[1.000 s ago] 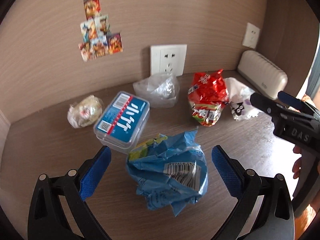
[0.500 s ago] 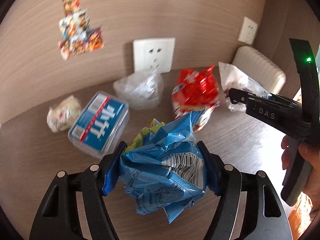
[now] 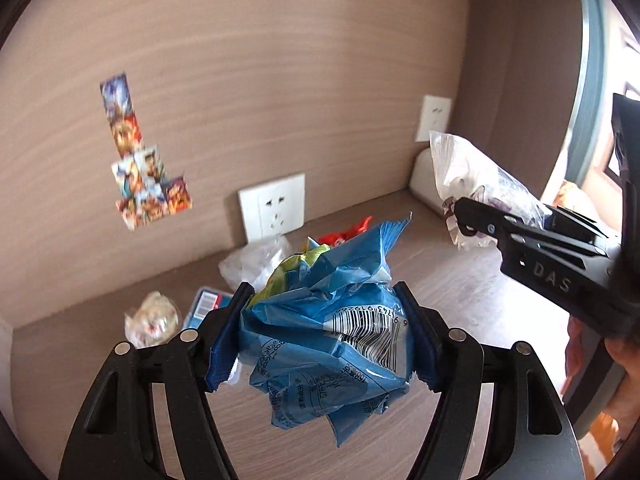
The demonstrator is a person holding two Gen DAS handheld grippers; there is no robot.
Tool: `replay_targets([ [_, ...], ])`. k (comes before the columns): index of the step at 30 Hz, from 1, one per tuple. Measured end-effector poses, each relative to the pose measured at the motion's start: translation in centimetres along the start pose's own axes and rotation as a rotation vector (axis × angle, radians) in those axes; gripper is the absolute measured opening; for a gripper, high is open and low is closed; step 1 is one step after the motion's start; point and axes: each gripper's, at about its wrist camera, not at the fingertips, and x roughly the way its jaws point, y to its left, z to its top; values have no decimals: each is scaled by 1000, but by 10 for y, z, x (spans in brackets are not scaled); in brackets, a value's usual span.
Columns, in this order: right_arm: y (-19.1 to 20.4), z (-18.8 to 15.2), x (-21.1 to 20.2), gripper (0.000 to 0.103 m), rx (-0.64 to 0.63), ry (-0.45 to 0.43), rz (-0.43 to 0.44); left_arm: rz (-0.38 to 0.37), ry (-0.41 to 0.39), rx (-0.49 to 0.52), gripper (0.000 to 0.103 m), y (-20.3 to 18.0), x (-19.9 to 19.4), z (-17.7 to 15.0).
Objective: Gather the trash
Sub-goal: 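Grasp the blue chip bag with the left tool while the right grasps the clear plastic bag, then carry the blue bag and clear plastic bag over the trash bin with both tools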
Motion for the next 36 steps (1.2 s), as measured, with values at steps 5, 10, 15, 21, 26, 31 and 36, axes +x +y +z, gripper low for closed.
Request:
replay_targets([
  [5, 17, -16, -46, 49, 30, -45, -75, -74, -34, 69, 69, -5, -26, -9],
  [10, 24, -37, -87, 49, 67, -56, -150, -158, -35, 127, 69, -20, -44, -20],
  [15, 23, -56, -121, 49, 83, -46, -233, -249, -29, 168, 69, -45, -57, -35],
  [21, 4, -84, -153, 50, 120, -18, -320, -350, -12, 215, 69, -90, -64, -54],
  [26, -22, -115, -180, 50, 173, 3, -365, -405, 15, 264, 69, -134, -66, -72],
  [31, -55, -160, -214, 50, 227, 22, -410, -463, 50, 343, 69, -196, -70, -107],
  [36, -94, -219, -249, 50, 290, 68, -443, -510, 107, 424, 69, -256, -71, -153],
])
